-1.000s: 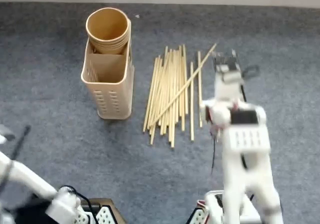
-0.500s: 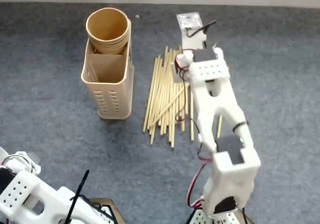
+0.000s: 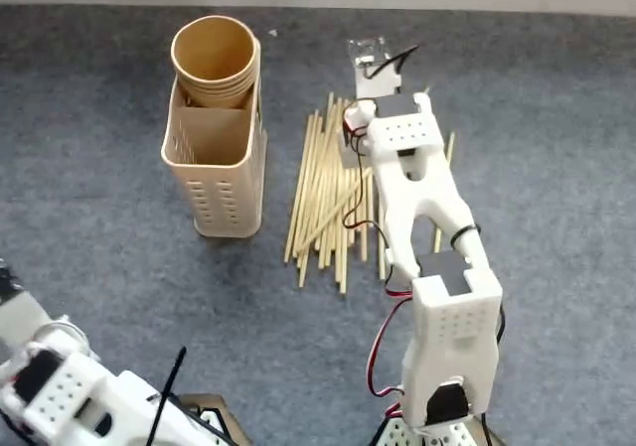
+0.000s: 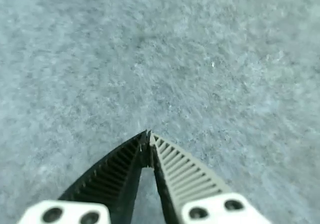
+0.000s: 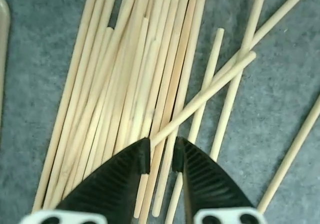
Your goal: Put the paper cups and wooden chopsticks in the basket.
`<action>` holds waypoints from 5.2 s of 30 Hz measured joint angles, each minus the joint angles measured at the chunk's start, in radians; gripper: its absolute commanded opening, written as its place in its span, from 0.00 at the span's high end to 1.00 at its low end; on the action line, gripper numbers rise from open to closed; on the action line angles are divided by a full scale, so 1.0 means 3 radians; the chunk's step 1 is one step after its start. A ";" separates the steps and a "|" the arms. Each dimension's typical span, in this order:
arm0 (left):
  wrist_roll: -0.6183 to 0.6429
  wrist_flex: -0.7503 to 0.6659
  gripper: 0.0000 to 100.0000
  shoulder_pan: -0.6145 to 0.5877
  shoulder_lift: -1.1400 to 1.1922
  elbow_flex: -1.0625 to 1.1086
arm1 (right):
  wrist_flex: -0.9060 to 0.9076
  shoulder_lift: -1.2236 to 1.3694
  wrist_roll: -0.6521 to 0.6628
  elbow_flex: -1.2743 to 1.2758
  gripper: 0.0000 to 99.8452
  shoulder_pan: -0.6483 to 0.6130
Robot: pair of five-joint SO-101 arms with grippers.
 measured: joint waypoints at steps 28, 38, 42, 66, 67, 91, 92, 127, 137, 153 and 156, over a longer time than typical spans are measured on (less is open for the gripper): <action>-0.0118 0.0517 0.98 0.0670 -0.1652 0.0609 | -0.0199 0.0660 -0.0005 -0.0143 0.91 0.0000; -0.0118 0.0522 0.98 0.0670 -0.1652 0.0609 | -0.0153 0.0675 -0.0005 -0.0261 1.00 0.0087; -0.0118 0.0522 0.98 0.0670 -0.1652 0.0609 | 0.0148 0.0721 -0.0005 -0.0644 1.00 0.0164; -0.0118 0.0522 0.98 0.0685 -0.1652 0.0609 | 0.0292 0.0690 0.0000 -0.4450 1.00 -0.0736; -0.0118 0.0522 0.98 0.0685 -0.1652 0.0609 | 0.0251 0.0690 0.0000 -0.4450 1.00 -0.0798; -0.0118 0.0522 0.98 0.0685 -0.1652 0.0609 | 0.0276 0.1212 0.0000 -0.4460 0.99 -0.1325; -0.0118 0.0522 0.98 0.0685 -0.1652 0.0609 | 0.0276 0.1212 0.0000 -0.4460 0.99 -0.1325; -0.0118 0.0522 0.98 0.0685 -0.1652 0.0609 | 0.1944 -0.0072 -0.0041 -0.2966 0.98 -0.0205; -0.0118 0.0522 0.98 0.0685 -0.1652 0.0609 | 0.1458 -0.0072 0.0072 -0.0675 0.98 -0.0184; -0.0118 0.0522 0.98 0.0685 -0.1652 0.0609 | 0.0133 -0.1816 0.0573 0.1969 0.98 -0.0501; -0.0118 0.0522 0.98 0.0685 -0.1652 0.0609 | -0.0547 -0.1841 0.0588 0.2133 0.89 -0.0465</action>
